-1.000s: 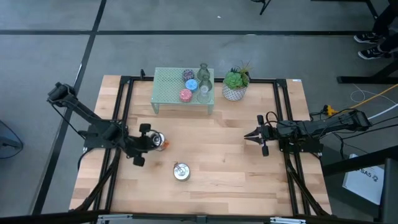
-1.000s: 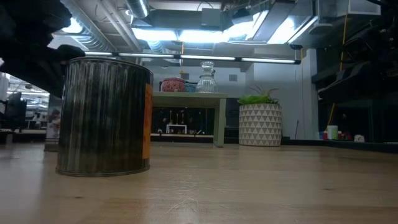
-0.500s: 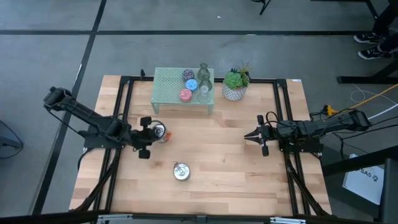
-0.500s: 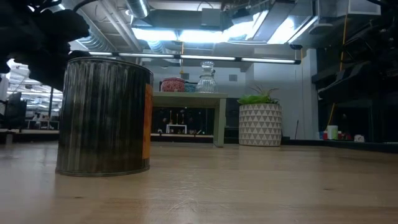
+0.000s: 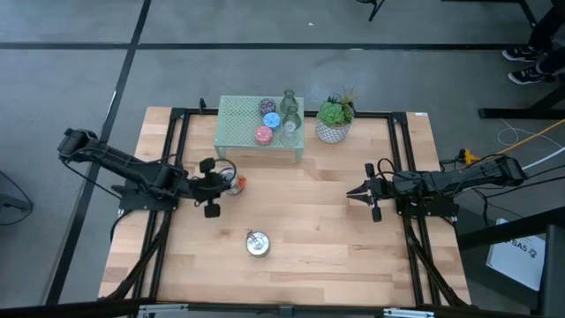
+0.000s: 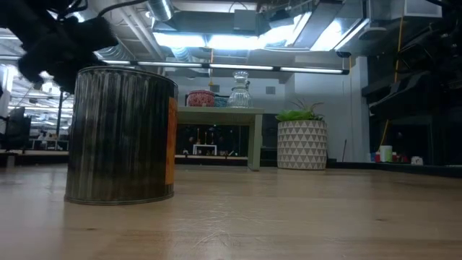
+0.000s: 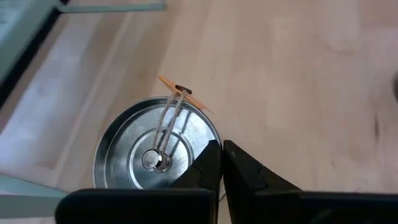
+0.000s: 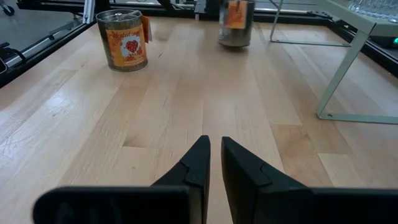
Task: Pick & Place candle stick holders
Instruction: Put the silver candle can on the shelf
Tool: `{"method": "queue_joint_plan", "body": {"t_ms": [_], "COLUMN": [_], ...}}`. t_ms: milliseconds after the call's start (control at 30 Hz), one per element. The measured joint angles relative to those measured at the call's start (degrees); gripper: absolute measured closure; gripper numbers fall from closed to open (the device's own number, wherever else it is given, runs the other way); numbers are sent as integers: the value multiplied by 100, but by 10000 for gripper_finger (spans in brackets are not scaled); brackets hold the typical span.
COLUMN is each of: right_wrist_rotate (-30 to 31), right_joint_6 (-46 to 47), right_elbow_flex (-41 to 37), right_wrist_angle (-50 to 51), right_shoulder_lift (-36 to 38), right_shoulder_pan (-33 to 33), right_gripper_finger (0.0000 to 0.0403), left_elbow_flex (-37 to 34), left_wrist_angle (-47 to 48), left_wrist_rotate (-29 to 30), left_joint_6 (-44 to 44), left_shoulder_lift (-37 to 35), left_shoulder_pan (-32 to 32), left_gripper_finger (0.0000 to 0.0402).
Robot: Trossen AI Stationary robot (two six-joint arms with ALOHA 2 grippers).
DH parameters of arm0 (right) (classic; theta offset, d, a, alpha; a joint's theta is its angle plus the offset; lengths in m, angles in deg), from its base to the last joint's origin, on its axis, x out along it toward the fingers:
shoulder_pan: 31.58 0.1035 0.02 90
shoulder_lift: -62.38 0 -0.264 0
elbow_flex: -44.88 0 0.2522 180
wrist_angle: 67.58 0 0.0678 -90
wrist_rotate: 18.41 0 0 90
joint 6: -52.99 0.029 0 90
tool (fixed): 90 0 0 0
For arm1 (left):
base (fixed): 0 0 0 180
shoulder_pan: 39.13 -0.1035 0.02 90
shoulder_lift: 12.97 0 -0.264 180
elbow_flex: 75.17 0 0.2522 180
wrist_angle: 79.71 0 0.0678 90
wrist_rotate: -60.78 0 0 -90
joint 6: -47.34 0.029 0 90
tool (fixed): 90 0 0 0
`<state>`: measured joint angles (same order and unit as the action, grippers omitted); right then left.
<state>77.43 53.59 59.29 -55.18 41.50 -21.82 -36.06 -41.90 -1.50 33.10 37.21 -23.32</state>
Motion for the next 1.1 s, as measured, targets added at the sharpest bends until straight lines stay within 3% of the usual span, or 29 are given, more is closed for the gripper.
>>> {"method": "queue_joint_plan", "body": {"t_ms": [167, 333, 533, 667, 1100], "right_wrist_rotate": [0, 0, -39, -566, -562], "right_joint_6": [0, 0, -4, -615, -762], "right_elbow_flex": [0, 0, 0, 0, 0], "right_wrist_angle": [1, 2, 4, 99, 101], "right_shoulder_lift": [1, 2, 1, -24, -90], "right_shoulder_pan": [0, 2, 0, 4, 0], "right_gripper_finger": [359, 359, 359, 359, 359], "left_elbow_flex": [4, 22, 20, 20, 20], "left_wrist_angle": [-626, -589, -592, -588, -585], "left_wrist_rotate": [-100, -836, -630, -611, -688], "left_joint_6": [382, 69, -20, -20, -156], "left_shoulder_lift": [0, -7, -4, -4, -4], "left_shoulder_pan": [-539, -981, -1135, -1208, -1206], "left_gripper_finger": [399, 399, 399, 399, 399]}}
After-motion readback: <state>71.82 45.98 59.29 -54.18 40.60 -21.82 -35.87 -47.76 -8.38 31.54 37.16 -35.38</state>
